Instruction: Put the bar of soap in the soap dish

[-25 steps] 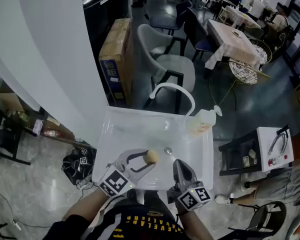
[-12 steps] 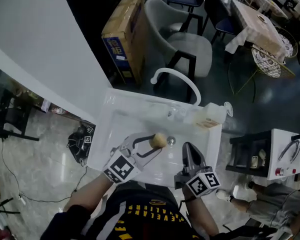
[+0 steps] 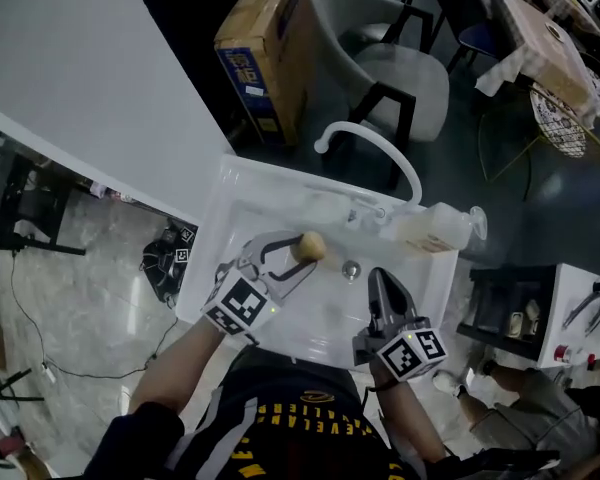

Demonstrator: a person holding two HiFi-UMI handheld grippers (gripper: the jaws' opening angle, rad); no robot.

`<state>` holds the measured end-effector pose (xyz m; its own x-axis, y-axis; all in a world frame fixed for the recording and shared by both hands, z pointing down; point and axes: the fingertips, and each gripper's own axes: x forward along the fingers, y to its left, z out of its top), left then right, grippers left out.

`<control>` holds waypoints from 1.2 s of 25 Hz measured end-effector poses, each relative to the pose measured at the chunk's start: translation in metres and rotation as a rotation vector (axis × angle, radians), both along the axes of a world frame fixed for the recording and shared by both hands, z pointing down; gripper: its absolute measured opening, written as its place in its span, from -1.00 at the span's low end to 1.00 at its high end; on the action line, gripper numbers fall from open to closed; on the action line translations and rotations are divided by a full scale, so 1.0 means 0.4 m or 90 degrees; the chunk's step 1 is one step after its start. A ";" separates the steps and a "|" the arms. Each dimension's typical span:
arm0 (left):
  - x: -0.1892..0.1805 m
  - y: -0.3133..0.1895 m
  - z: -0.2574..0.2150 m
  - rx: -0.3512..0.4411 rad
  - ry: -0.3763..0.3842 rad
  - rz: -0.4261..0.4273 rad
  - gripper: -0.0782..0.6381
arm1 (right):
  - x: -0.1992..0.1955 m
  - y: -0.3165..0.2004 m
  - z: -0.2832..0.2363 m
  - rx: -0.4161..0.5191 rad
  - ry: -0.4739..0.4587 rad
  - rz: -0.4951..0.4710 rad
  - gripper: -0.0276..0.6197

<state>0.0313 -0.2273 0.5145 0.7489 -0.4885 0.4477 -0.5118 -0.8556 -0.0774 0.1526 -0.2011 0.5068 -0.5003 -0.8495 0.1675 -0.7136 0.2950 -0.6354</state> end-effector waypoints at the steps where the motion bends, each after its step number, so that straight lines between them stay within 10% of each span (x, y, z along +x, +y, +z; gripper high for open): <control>1: -0.007 -0.008 0.014 -0.004 -0.005 0.002 -0.29 | -0.005 -0.004 0.003 -0.004 -0.002 0.003 -0.91; 30: 0.032 -0.218 0.244 -0.050 -0.101 0.158 -0.29 | 0.001 -0.074 0.154 -0.092 -0.006 0.098 -0.91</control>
<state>0.0440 -0.3143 0.6120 0.7584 -0.2586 0.5983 -0.2734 -0.9595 -0.0680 0.1528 -0.2306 0.5684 -0.3681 -0.8835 0.2898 -0.7373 0.0874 -0.6699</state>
